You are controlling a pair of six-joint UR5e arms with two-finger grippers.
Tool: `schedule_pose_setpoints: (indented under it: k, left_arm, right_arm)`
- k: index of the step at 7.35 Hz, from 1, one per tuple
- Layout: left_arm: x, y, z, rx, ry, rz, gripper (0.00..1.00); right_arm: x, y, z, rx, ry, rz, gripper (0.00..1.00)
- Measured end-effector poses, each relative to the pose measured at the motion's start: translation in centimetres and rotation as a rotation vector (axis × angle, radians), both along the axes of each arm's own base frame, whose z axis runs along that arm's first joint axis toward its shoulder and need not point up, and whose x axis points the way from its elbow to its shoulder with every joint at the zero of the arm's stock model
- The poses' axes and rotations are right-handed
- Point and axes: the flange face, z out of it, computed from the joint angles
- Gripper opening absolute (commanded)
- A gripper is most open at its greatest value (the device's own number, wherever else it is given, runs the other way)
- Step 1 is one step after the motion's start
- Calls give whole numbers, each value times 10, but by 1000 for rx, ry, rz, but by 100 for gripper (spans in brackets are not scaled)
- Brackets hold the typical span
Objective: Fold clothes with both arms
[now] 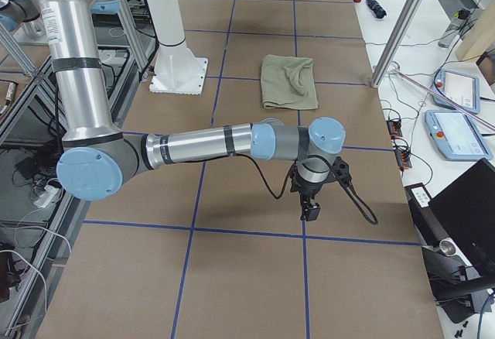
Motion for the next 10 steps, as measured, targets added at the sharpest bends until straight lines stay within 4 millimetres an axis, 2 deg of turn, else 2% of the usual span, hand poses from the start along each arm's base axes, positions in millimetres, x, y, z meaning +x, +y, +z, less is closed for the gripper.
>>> schedule_pose_setpoints:
  k: [2, 4, 7, 8, 10]
  left_arm:
    - [-4, 8, 22, 16, -3, -4, 100]
    - [-15, 10, 24, -43, -6, -26, 100]
    - [-14, 25, -7, -274, 46, -17, 100]
    - [-11, 31, -10, -310, 86, -7, 100]
    - [-9, 36, -3, -338, 108, 2, 100]
  right_arm:
    - [10, 9, -2, 27, -2, 8, 100]
    - [13, 17, 7, 11, -5, 23, 100]
    - [11, 25, 13, -38, -46, 63, 100]
    - [12, 31, 18, -54, -68, 72, 100]
    - [18, 48, 34, -88, -82, 91, 100]
